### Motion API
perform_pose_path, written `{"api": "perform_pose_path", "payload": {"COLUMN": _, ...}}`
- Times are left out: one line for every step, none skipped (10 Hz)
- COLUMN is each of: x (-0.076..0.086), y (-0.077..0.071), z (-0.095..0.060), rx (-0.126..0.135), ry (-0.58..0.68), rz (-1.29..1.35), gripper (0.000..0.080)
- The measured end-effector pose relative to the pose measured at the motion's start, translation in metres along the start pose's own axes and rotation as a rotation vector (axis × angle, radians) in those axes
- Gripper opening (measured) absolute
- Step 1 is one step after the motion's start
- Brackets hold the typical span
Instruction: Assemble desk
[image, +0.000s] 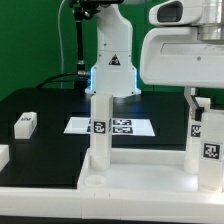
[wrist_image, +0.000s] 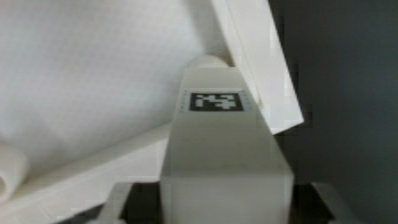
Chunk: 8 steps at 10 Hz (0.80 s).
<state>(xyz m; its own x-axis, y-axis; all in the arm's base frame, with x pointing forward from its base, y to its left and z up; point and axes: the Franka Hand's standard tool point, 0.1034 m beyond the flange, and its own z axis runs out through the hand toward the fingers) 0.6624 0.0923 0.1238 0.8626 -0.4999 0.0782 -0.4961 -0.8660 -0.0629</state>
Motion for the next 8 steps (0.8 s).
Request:
{"api": "perform_pose_path", "payload": {"x": 0.0005, "y": 0.001, "z": 0.0002, "rx": 0.003, "ry": -0.002, "rz": 0.093, "gripper": 0.029}}
{"api": "perform_pose_path", "payload": {"x": 0.0, "y": 0.0011, "z": 0.0004, "rx": 0.003, "ry": -0.004, "rz": 0.23, "gripper": 0.029}}
{"api": "perform_pose_path", "payload": {"x": -0.0006, "y": 0.0008, "z": 0.0008, "rx": 0.003, "ry": -0.006, "rz": 0.358, "gripper": 0.029}}
{"api": "perform_pose_path", "payload": {"x": -0.0009, "y": 0.0009, "z": 0.0011, "rx": 0.002, "ry": -0.007, "rz": 0.47, "gripper": 0.029}}
{"api": "perform_pose_path", "payload": {"x": -0.0015, "y": 0.0004, "z": 0.0014, "rx": 0.002, "ry": -0.007, "rz": 0.576, "gripper": 0.029}}
{"api": "perform_pose_path", "payload": {"x": -0.0027, "y": -0.0012, "z": 0.0016, "rx": 0.003, "ry": -0.006, "rz": 0.688, "gripper": 0.029}}
{"api": "perform_pose_path", "payload": {"x": -0.0037, "y": -0.0024, "z": 0.0016, "rx": 0.002, "ry": -0.007, "rz": 0.8, "gripper": 0.029}}
{"api": "perform_pose_path", "payload": {"x": -0.0035, "y": -0.0022, "z": 0.0015, "rx": 0.001, "ry": -0.008, "rz": 0.873, "gripper": 0.029}}
